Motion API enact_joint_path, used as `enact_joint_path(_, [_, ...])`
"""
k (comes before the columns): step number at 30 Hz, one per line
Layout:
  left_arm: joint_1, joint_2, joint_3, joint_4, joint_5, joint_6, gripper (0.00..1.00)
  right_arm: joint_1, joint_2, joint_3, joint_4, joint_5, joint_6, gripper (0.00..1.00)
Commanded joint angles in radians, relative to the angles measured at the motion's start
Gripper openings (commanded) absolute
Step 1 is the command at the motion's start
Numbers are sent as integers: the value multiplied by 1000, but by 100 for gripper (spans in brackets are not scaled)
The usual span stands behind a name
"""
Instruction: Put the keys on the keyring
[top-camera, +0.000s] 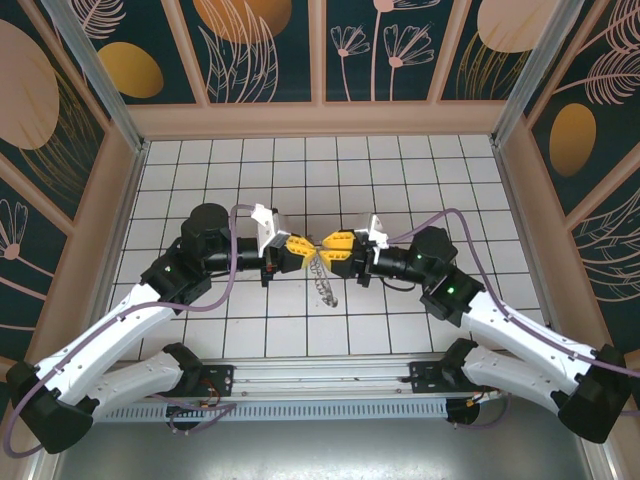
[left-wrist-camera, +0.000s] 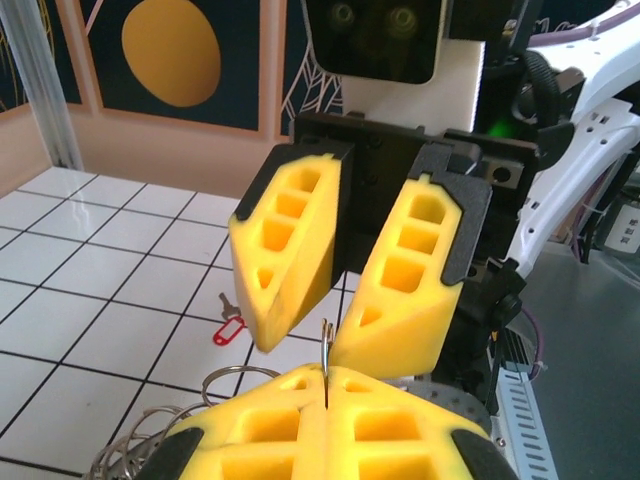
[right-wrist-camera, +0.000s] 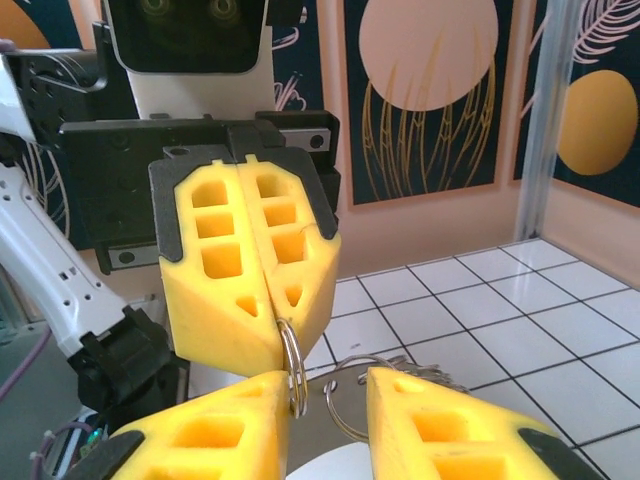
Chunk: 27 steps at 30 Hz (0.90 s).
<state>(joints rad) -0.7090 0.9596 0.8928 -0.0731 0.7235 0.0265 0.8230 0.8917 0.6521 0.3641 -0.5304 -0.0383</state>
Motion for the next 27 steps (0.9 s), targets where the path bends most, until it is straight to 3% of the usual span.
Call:
enact_joint_path(1, [-8,4,48,-37,-5,43,0,4,-34,32,-28,64,-34,27])
enact_joint_path(15, [-8,10,48,-44,4,39,0,9,17,56,-24,2,-46,23])
enact_joint_path(22, [-9,13,45,-30,5,33,0,24,46,66,-28,-17,-54,16])
enact_joint_path(27, [-8,13,42,-24,3,28,0,27,42,65,-35,-22,-66,0])
